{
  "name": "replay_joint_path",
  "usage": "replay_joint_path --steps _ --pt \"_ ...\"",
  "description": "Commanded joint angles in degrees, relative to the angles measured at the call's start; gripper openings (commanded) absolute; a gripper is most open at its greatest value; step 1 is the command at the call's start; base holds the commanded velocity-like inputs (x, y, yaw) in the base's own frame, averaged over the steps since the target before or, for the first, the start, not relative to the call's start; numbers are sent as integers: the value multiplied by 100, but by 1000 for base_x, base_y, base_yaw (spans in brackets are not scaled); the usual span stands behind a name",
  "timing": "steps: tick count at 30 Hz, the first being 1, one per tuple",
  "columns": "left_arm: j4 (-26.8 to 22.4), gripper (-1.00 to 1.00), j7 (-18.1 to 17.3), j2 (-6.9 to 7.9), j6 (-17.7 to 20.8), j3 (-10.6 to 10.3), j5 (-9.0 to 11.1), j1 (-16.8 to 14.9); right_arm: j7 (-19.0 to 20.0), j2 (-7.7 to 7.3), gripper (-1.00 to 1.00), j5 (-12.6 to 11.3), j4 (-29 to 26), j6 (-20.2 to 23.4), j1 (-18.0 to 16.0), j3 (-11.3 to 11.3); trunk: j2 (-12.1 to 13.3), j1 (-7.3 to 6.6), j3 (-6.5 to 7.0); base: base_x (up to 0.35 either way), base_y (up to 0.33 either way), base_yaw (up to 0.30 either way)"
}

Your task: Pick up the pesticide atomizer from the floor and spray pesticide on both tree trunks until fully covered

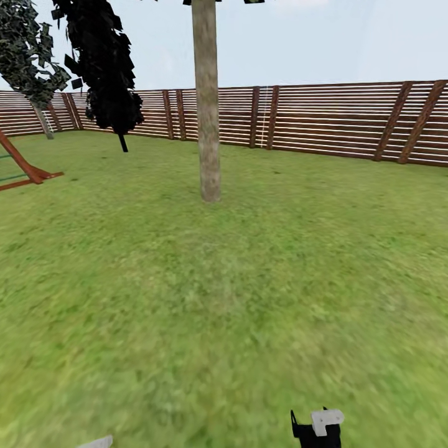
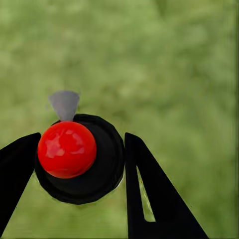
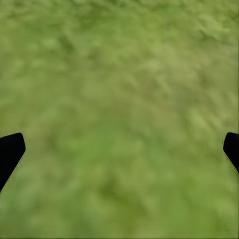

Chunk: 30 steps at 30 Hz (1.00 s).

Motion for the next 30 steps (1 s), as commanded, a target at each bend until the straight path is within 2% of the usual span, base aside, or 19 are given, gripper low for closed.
replay_joint_path --steps 1,30 --pt "1 -100 4 1 -15 -49 44 -2 -25 -1 100 -35 -1 -9 -2 52 -2 3 -5 339 0 0" --pt "0 -100 4 -3 -16 -49 44 -2 -16 -32 100 -18 104 -9 -2 59 -2 3 -5 339 0 0"
